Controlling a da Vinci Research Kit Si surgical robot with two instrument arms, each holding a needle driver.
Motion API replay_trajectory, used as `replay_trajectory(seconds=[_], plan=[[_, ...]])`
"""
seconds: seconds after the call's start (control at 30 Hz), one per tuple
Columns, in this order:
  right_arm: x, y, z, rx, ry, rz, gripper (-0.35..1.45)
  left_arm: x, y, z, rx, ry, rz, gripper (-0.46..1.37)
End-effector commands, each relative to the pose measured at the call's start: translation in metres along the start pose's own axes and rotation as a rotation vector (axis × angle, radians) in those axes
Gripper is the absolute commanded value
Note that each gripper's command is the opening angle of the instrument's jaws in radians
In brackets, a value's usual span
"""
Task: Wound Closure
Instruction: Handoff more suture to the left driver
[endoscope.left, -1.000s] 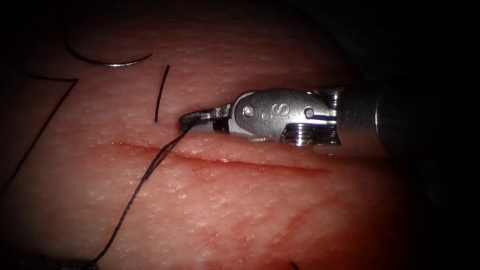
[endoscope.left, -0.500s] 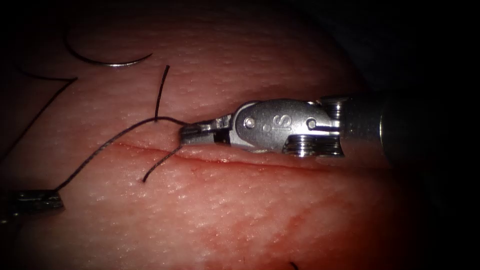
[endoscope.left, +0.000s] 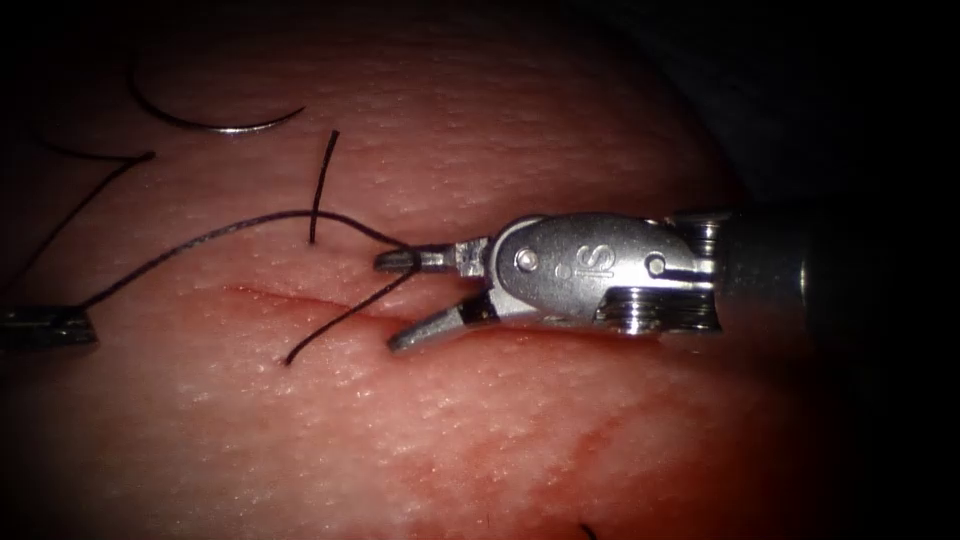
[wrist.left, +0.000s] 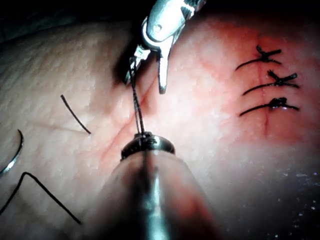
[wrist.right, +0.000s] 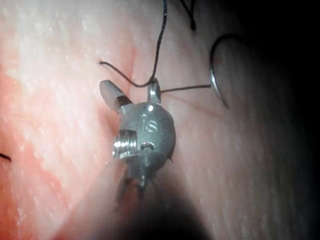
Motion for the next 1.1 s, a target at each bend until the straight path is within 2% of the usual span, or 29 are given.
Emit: replay_trajectory(seconds=[0.03, 0.1, 0.17, 0.27, 0.4, 0.57, 0.73, 0.93, 1.1], plan=[[0.0002, 0.0001, -0.0002, -0.010, -0.004, 0.005, 1.19, 0.0000, 0.0002, 0.0001, 0.000, -0.001, 0.007, -0.35], [0.0009, 0.0008, -0.0008, -0.065, -0.018, 0.025, 1.34, 0.0002, 0.0007, 0.0003, 0.004, -0.002, 0.026, -0.35], [0.0020, 0.0018, -0.0016, -0.186, -0.057, 0.040, 1.44, 0.0006, 0.0015, 0.0006, -0.002, -0.006, 0.054, -0.35], [0.0033, 0.0026, -0.0024, -0.263, -0.091, 0.026, 1.44, 0.0014, 0.0025, 0.0010, -0.009, -0.012, 0.078, -0.35], [0.0041, 0.0024, -0.0027, -0.254, -0.039, 0.042, 1.42, 0.0025, 0.0037, 0.0013, -0.016, -0.018, 0.093, -0.35], [0.0044, 0.0006, -0.0018, -0.190, -0.039, 0.029, 1.40, 0.0034, 0.0038, 0.0013, -0.017, -0.010, 0.100, -0.35], [0.0052, 0.0001, -0.0020, -0.164, -0.031, 0.032, 1.39, 0.0037, 0.0032, 0.0014, -0.017, -0.004, 0.105, -0.35], [0.0063, 0.0005, -0.0022, -0.181, 0.008, 0.037, 1.35, 0.0034, 0.0036, 0.0016, -0.014, -0.002, 0.108, -0.35], [0.0066, 0.0006, -0.0019, -0.184, 0.008, 0.016, 1.29, 0.0033, 0.0038, 0.0017, -0.021, -0.003, 0.107, -0.35]])
